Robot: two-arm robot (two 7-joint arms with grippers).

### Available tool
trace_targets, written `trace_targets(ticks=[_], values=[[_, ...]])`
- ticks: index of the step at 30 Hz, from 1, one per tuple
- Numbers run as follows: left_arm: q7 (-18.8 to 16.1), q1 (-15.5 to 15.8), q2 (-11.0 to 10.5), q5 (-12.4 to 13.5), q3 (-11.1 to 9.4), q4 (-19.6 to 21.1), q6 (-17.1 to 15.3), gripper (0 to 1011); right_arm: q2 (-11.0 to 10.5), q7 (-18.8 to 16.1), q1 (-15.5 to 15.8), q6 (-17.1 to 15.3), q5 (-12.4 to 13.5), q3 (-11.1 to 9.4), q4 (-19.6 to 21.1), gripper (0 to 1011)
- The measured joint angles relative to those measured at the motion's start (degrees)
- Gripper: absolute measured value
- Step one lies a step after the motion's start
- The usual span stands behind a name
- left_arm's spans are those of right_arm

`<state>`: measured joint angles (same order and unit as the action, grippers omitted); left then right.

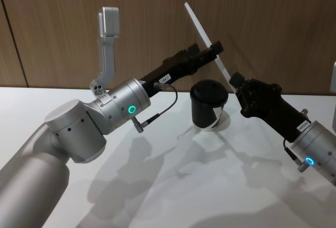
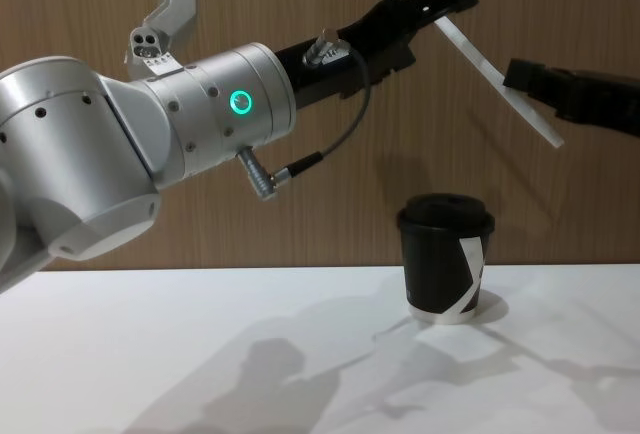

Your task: Pick up the straw with one hand, pass it to the other hand, and insert it into the cup.

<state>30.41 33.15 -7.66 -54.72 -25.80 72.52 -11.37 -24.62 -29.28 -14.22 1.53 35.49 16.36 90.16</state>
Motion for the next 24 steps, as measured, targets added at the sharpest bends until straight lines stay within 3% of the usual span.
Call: trace_targets(ticks=[24], values=[[0.0,0.6,-0.2,-0.1,-1.6,-0.9,1.5,1003,0.0,0.0,0.0,0.0,0.0,0.0,0.0,0]])
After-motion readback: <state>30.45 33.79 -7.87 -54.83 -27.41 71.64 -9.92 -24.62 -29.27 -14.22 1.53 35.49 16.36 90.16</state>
